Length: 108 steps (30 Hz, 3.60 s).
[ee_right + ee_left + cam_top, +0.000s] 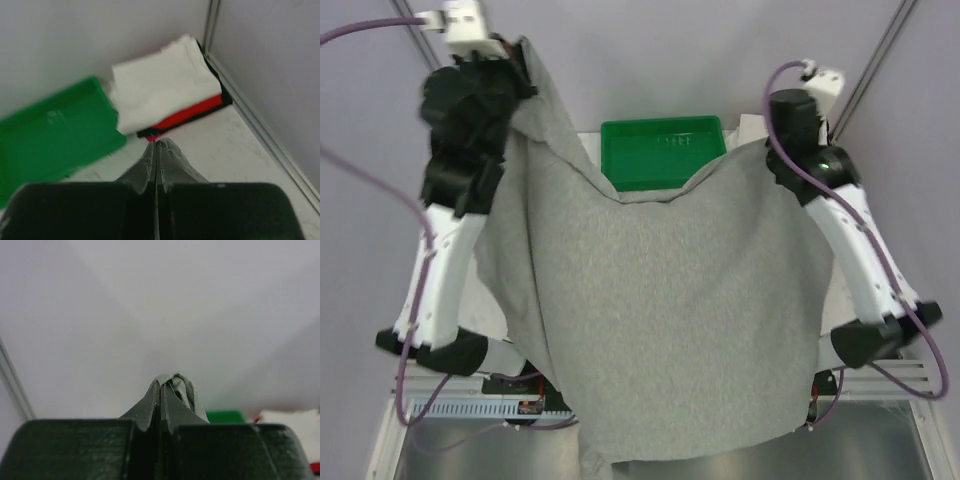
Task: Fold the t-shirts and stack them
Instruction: Flatten the tshirt out, then fold the tshirt
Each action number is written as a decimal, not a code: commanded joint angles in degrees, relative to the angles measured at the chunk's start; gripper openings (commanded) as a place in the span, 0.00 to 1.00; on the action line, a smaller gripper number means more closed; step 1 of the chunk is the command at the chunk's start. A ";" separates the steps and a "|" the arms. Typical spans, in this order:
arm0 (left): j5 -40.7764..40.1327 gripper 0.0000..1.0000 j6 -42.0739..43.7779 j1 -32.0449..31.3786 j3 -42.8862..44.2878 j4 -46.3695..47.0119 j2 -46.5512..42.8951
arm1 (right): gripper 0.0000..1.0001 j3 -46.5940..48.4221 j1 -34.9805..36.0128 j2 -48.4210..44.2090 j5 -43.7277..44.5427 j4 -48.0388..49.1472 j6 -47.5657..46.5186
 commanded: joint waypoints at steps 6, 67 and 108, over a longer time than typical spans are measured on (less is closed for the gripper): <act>9.51 0.17 -7.14 12.15 -6.97 -9.40 29.98 | 0.01 -8.47 -10.81 23.22 -1.26 1.75 4.03; 7.43 0.63 -16.81 18.05 6.09 -27.45 52.27 | 0.98 -16.98 -19.25 41.82 -51.98 13.88 8.35; 9.17 0.62 -32.99 25.95 -55.56 -3.10 27.54 | 0.98 -25.08 -19.52 40.46 -35.63 8.25 4.83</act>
